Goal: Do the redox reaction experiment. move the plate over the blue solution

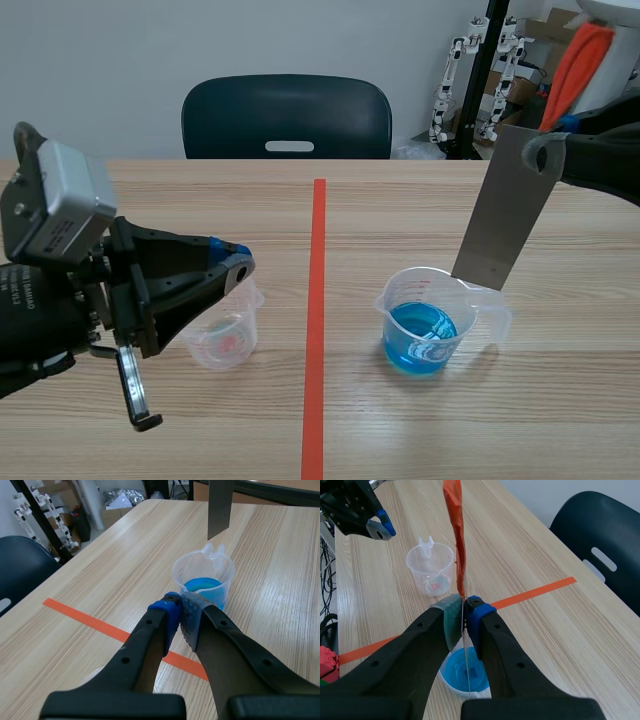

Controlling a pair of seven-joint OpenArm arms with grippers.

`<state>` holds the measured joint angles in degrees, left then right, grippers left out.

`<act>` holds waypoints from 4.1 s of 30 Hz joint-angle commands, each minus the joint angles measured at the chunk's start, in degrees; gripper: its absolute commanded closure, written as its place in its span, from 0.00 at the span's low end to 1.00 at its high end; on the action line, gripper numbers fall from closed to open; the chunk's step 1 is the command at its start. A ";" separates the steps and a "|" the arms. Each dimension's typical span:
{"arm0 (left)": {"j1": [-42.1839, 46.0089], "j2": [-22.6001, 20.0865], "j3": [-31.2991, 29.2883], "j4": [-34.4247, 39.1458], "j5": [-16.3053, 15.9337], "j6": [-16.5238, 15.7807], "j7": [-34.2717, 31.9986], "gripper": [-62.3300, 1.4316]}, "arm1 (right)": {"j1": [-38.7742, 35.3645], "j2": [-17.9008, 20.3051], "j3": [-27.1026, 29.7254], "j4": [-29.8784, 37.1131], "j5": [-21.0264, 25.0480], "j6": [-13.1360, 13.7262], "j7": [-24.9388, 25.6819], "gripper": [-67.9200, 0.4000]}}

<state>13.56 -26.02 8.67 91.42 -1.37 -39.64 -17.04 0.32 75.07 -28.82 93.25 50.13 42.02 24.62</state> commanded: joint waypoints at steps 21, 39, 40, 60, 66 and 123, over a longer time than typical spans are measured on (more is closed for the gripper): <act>-11.91 5.35 10.25 0.35 -0.57 2.64 9.94 0.94 | 1.09 0.46 1.33 0.92 0.83 0.02 1.70 0.99; -14.71 5.86 12.61 -3.63 -0.55 2.82 8.22 0.93 | 1.11 0.46 1.33 0.92 0.81 0.02 1.70 0.98; -14.71 6.14 12.61 -3.63 -0.50 2.36 8.22 0.93 | 1.11 0.46 1.33 0.92 0.81 0.02 1.70 0.98; -14.71 7.26 13.53 -3.63 0.94 -0.24 8.76 0.93 | 1.11 0.46 1.33 0.92 0.79 0.02 1.68 0.98; -14.71 7.26 13.68 -3.63 0.94 -0.24 8.96 0.93 | 1.11 0.46 1.33 0.92 0.79 0.02 1.68 0.98; -14.71 7.26 13.88 -3.63 0.94 -0.24 9.16 0.93 | 1.09 0.46 1.33 0.92 0.81 0.02 1.68 0.98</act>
<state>-1.26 -18.92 22.11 86.91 0.38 -39.79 -7.44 0.32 75.05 -28.82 93.32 50.13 42.02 25.26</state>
